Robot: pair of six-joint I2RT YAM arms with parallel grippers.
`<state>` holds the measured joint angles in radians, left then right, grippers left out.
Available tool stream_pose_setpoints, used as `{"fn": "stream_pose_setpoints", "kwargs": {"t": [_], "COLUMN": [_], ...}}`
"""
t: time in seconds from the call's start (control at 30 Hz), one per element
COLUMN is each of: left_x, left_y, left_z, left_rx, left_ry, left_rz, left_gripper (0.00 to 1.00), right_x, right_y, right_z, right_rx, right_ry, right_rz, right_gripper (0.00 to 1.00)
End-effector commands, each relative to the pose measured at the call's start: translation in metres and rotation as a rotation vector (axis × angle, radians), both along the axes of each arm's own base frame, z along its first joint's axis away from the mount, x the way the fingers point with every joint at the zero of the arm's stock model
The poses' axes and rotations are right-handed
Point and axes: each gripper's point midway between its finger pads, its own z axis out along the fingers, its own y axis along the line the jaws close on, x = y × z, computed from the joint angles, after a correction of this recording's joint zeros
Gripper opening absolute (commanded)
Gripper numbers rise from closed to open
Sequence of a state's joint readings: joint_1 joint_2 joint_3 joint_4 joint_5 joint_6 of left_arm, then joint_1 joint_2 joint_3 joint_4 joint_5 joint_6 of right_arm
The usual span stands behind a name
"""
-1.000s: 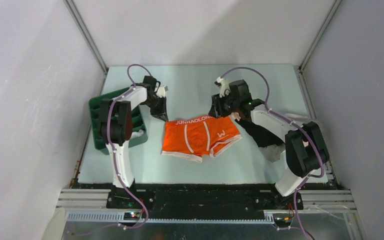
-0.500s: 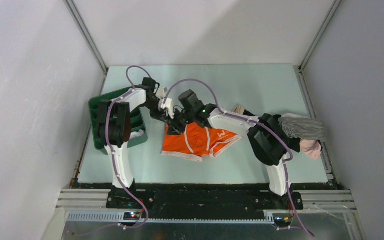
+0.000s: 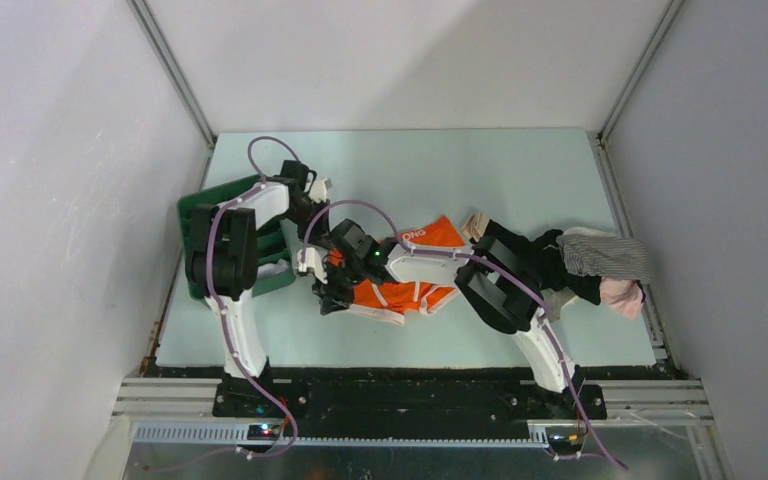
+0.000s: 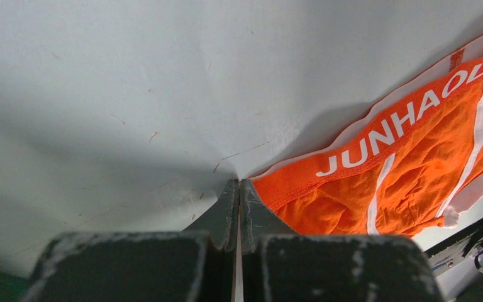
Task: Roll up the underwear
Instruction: Fold the underwear at the center of the board.
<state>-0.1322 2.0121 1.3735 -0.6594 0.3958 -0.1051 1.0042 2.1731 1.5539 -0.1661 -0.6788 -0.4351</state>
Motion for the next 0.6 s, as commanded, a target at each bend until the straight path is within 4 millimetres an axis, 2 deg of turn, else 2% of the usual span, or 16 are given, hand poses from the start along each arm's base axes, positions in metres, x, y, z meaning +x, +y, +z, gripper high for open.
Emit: {"fn": "stream_pose_setpoints", "kwargs": {"t": [0.0, 0.27, 0.43, 0.5, 0.53, 0.57], "left_x": [0.007, 0.007, 0.005, 0.006, 0.007, 0.007], "left_y": [0.003, 0.004, 0.004, 0.005, 0.005, 0.005], "left_z": [0.013, 0.016, 0.014, 0.013, 0.013, 0.013], "left_rx": [0.003, 0.002, 0.005, 0.007, 0.009, 0.012], "left_ry": [-0.051, -0.053, -0.051, -0.052, -0.052, -0.052], "left_rz": [0.026, 0.023, 0.022, 0.022, 0.021, 0.02], "left_gripper": [0.0, 0.0, 0.0, 0.0, 0.0, 0.0], "right_x": [0.018, 0.019, 0.016, 0.013, 0.013, 0.012], "right_y": [0.012, 0.017, 0.008, 0.004, 0.004, 0.003], "right_z": [0.001, -0.017, -0.026, -0.031, -0.033, -0.036], "right_rx": [0.016, -0.028, -0.059, -0.068, -0.068, -0.069], "right_ry": [-0.067, -0.113, -0.135, -0.141, -0.144, -0.147], "right_rz": [-0.012, -0.008, 0.027, 0.046, 0.051, 0.059], "right_gripper": [0.35, 0.34, 0.35, 0.3, 0.2, 0.14]}}
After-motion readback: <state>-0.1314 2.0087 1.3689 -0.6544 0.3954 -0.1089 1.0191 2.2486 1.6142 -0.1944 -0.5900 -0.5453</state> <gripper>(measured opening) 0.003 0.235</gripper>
